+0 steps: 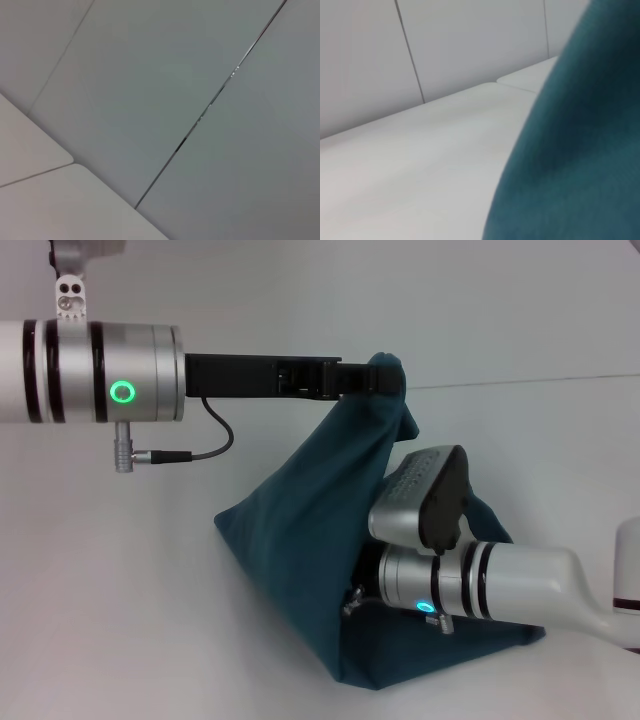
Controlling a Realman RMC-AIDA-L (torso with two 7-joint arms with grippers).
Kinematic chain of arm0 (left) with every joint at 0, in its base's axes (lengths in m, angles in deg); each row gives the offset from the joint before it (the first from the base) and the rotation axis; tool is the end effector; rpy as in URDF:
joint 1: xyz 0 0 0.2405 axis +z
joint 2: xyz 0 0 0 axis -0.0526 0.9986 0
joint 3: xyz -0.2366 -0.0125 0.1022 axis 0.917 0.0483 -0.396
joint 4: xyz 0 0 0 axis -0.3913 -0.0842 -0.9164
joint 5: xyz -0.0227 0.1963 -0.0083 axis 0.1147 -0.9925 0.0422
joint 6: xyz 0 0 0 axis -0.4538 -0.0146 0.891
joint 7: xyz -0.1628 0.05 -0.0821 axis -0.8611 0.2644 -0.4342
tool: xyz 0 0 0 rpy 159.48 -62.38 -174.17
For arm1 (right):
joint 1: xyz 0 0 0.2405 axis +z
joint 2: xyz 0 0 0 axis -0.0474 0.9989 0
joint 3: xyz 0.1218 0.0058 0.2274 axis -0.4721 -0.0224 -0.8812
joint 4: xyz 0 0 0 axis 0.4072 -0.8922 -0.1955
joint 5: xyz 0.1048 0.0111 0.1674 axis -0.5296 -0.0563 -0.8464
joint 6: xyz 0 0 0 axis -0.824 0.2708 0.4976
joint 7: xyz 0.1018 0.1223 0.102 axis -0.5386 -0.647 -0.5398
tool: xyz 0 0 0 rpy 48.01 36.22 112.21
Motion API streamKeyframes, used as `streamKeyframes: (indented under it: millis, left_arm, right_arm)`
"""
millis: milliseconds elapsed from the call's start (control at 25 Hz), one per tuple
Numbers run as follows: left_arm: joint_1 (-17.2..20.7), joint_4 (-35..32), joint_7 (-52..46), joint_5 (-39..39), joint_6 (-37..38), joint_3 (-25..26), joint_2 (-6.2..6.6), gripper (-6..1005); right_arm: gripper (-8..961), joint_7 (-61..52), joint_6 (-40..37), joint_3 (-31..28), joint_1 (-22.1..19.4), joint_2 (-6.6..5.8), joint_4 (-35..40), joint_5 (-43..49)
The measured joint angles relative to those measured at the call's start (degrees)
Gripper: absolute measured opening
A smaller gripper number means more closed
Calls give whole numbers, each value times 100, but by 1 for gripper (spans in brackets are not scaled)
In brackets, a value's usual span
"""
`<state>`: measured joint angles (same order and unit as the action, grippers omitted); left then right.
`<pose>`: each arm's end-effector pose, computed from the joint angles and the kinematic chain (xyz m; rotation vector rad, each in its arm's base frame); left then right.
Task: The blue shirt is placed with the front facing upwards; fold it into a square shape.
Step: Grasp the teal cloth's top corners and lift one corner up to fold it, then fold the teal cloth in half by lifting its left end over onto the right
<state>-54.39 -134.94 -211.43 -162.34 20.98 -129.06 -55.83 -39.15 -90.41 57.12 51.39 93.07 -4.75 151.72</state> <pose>-0.0664 0.3987 -0.0377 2.8052 1.0441 0.9031 0.1766 0.3713 -0.1798 -2.6636 0.6099 0.5623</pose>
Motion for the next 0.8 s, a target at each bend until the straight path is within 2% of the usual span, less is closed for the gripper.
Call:
streamKeyframes:
  millis: [160,280,440,680,800]
  left_arm:
    - [64,-2,31,0,-37,8,7,33]
    - [99,-2,50,0,-66,8,7,33]
    - [119,-2,102,0,-116,-7,-11,33]
    - [122,29,197,0,-197,-51,-139,33]
    - [113,288,303,126,-325,-154,-150,32]
  right_arm:
    - [17,-1,57,-5,5,-3,-24,-2]
    - [17,22,15,-59,-177,-24,1,-32]
    - [17,68,-164,-277,-544,-62,184,-39]
    - [17,3,-435,-619,-1230,-102,671,-48]
    - [17,-150,-662,-833,-1573,-145,1039,-55]
